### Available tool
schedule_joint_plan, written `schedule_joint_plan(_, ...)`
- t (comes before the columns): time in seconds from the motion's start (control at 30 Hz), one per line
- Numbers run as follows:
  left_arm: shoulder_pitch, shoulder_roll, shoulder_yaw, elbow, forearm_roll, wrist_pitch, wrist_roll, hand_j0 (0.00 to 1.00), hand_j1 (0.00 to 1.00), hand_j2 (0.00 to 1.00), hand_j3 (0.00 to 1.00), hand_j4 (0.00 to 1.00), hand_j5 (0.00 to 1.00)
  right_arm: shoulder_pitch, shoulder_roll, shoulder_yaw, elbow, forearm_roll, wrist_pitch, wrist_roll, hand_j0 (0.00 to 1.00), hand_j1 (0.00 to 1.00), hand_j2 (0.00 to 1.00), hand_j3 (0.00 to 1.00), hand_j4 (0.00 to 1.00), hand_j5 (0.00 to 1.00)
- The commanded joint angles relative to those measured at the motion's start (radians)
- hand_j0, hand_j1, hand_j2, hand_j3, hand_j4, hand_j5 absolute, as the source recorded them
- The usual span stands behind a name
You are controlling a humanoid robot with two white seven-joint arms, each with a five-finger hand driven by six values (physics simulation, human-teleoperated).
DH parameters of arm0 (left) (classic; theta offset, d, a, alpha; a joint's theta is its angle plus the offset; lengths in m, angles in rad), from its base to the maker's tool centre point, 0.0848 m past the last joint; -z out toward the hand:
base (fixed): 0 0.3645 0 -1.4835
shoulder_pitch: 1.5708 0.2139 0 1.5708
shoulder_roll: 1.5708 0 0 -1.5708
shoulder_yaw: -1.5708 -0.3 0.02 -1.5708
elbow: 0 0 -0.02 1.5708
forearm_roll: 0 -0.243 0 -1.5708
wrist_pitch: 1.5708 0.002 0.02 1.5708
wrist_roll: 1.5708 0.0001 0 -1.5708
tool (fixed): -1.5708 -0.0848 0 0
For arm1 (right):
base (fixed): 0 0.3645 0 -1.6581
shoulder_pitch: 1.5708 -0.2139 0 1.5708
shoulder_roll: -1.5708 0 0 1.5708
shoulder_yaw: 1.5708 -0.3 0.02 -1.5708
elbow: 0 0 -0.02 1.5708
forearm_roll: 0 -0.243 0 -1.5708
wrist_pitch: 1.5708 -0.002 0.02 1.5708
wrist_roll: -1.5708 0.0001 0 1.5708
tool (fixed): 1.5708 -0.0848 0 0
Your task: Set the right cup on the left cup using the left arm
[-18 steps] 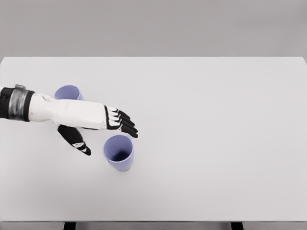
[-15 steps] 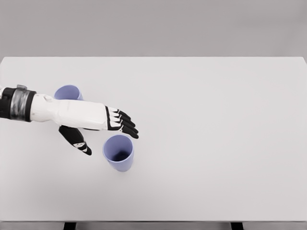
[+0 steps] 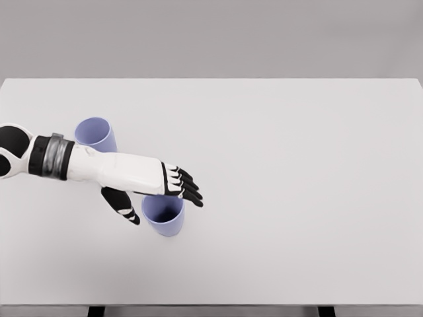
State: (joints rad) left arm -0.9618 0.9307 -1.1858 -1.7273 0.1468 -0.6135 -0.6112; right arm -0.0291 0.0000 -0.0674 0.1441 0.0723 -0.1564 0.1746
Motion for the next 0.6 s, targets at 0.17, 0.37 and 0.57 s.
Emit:
schedule_joint_plan(0.17, 0.0, -0.006, 0.002, 0.037, 0.001, 0.003, 0.0, 1.0, 1.0, 1.0, 1.0, 1.0, 1.0, 0.0, 0.0, 0.0, 0.0, 0.0, 0.0, 0.0, 1.0, 1.0, 1.0, 1.0, 1.0, 1.0)
schedule_joint_plan(0.37, 0.003, -0.032, -0.002, 0.107, -0.004, 0.003, 0.0, 1.0, 1.0, 1.0, 1.0, 1.0, 1.0, 0.0, 0.0, 0.0, 0.0, 0.001, 0.0, 0.0, 1.0, 1.0, 1.0, 1.0, 1.0, 1.0)
schedule_joint_plan(0.57, 0.037, -0.059, 0.008, 0.123, -0.046, 0.003, 0.0, 1.0, 1.0, 1.0, 1.0, 1.0, 1.0, 0.0, 0.0, 0.0, 0.0, 0.0, 0.0, 0.0, 1.0, 1.0, 1.0, 1.0, 1.0, 1.0)
